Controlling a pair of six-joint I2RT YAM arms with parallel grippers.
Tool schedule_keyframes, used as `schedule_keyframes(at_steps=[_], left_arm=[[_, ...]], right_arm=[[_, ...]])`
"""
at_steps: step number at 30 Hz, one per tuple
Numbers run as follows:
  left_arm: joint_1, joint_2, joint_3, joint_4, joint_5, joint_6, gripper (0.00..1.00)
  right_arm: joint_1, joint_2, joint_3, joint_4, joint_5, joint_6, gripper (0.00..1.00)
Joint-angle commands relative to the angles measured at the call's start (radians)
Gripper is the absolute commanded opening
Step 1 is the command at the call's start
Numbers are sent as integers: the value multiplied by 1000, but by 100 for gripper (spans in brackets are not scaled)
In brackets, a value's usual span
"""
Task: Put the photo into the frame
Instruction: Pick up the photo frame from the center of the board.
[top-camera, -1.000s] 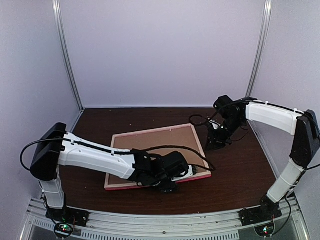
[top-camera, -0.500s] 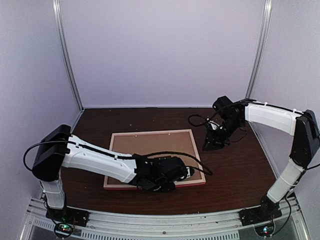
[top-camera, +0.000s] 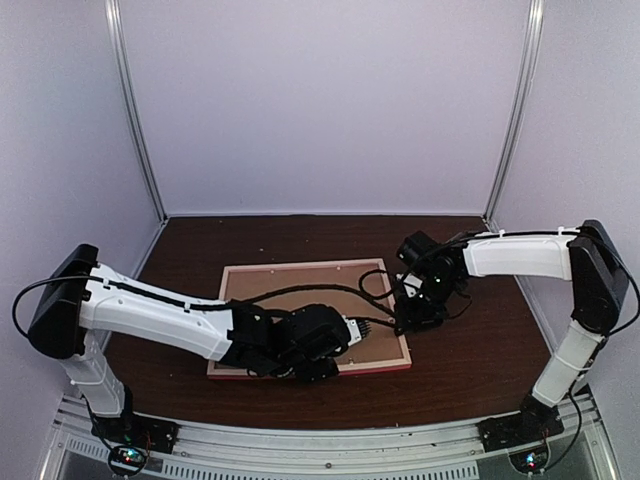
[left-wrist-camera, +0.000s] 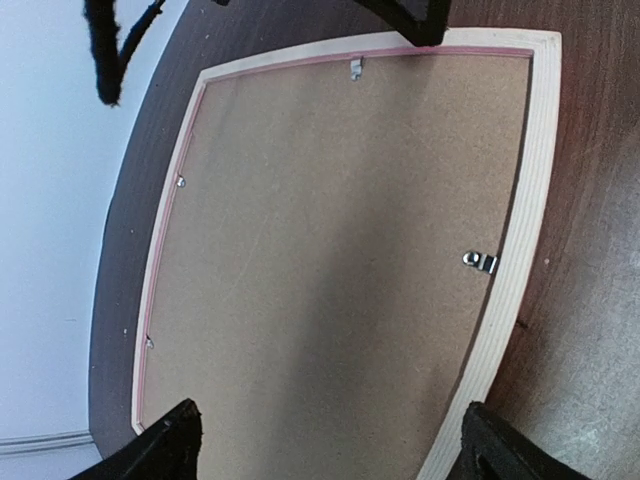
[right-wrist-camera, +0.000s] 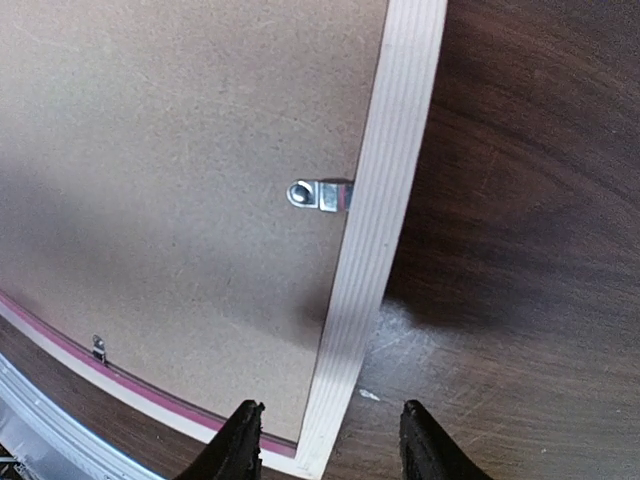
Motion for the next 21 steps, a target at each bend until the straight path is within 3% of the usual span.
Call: schedule_keyframes(at_steps=[1,10,17,21], left_arm=[[3,-16,-30,6,4,-52,91],[3,-16,-55,18,-8,-54,91],[3,1,-56,43,76,9,94],[3,17,-37,30,124,80,96]], right_arm=[[30,55,-18,68,73,30,47],[55,139,-9,73,139,41,34],[63,148,15,48,135,45,8],[62,122,70,-28,138,39,0]])
